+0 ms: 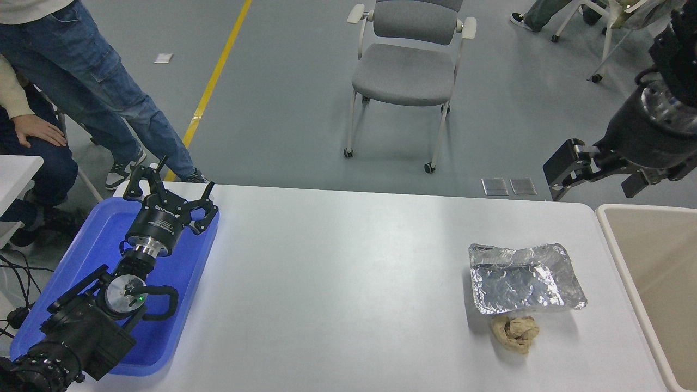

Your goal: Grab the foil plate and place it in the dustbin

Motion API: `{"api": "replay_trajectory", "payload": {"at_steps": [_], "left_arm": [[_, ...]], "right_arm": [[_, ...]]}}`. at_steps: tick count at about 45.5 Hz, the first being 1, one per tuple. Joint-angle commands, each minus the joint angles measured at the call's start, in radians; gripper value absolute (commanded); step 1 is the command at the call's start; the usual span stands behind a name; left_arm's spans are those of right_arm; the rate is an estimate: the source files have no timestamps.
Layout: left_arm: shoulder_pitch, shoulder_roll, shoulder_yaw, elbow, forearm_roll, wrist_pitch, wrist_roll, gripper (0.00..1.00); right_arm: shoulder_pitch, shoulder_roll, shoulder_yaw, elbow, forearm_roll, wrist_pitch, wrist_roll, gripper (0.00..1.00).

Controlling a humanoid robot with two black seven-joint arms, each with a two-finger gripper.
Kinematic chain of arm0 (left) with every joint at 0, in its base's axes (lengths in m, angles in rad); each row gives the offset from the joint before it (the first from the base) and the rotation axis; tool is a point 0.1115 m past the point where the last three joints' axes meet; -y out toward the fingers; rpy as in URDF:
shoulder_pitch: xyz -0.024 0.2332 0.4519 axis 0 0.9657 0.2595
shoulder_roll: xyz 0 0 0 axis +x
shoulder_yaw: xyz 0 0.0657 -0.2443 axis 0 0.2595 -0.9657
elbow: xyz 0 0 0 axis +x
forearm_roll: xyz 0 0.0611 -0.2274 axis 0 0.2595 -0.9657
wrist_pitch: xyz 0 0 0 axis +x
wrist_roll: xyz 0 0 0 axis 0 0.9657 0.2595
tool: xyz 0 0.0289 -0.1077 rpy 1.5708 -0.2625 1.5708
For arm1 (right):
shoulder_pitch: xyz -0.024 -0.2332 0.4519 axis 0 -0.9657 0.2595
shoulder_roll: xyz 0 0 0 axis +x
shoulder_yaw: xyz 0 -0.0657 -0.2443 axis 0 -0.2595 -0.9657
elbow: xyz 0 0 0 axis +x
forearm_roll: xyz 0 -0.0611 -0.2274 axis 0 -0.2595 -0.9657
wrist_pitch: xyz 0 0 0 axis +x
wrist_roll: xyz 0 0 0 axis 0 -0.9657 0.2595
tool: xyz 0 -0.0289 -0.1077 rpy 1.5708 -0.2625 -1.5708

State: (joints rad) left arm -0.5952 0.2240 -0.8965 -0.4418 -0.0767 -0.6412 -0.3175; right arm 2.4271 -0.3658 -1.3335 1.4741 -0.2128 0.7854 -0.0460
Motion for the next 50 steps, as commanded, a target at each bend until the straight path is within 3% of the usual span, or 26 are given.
{"api": "replay_trajectory", "payload": {"at_steps": [1, 44, 50], "left_arm": [[0.002, 0.000, 0.001, 0.000, 0.000, 0.000, 0.000, 1.00], [0.002, 0.000, 0.001, 0.000, 0.000, 0.000, 0.000, 1.00], [0.002, 0.000, 0.001, 0.000, 0.000, 0.000, 0.000, 1.00]], "right_arm": [[-0.008, 0.001, 0.001, 0.000, 0.001, 0.000, 0.000, 1.00], [-0.115, -0.004, 0.017, -0.054, -0.016, 0.000, 0.000, 1.00], [-0.175, -0.002, 0.020, -0.054, -0.039, -0.124, 0.000, 1.00]]}}
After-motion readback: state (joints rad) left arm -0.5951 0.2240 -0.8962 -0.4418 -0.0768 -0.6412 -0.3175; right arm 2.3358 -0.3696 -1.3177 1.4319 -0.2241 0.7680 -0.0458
